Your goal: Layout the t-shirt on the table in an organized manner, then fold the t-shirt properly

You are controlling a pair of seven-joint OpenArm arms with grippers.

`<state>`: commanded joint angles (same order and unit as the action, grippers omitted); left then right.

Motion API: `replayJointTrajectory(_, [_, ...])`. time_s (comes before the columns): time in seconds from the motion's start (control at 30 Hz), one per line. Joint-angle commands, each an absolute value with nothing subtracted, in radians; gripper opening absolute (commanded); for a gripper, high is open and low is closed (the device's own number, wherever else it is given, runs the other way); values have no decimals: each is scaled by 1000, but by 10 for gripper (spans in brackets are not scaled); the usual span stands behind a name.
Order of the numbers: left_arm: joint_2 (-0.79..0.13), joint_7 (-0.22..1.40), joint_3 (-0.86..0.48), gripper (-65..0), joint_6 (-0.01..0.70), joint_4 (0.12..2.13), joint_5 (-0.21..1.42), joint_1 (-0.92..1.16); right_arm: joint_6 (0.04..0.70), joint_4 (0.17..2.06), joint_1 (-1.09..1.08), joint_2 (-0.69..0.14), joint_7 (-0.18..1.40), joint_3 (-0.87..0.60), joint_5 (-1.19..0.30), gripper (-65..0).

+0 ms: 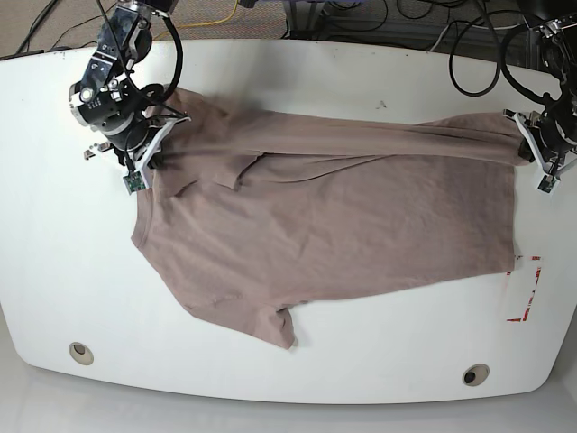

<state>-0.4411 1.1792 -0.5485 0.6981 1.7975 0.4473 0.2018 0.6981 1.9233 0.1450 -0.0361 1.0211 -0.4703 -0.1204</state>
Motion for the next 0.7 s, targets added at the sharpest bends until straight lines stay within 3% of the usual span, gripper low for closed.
replayJointTrajectory(0.27, [-441, 1179, -549, -646, 698, 1797, 447, 202, 698, 1793, 90, -36, 993, -475, -120, -625])
replayJointTrajectory(0.33, [-441, 1179, -549, -646, 698, 1797, 447, 202, 698, 1791, 87, -36, 989, -475, -120, -564])
replayJointTrajectory(0.4, [-441, 1179, -549, -646, 698, 1797, 446, 202, 698, 1793, 87, -35, 989, -475, -125, -438])
replayJointTrajectory(0.5, [-441, 1179, -549, -646, 698, 1797, 444, 202, 698, 1807, 88, -35, 989, -475, -125, -333])
replayJointTrajectory(0.7, [-441, 1179, -549, -646, 698, 1797, 444, 202, 698, 1805, 85, -35, 989, -475, -127, -350])
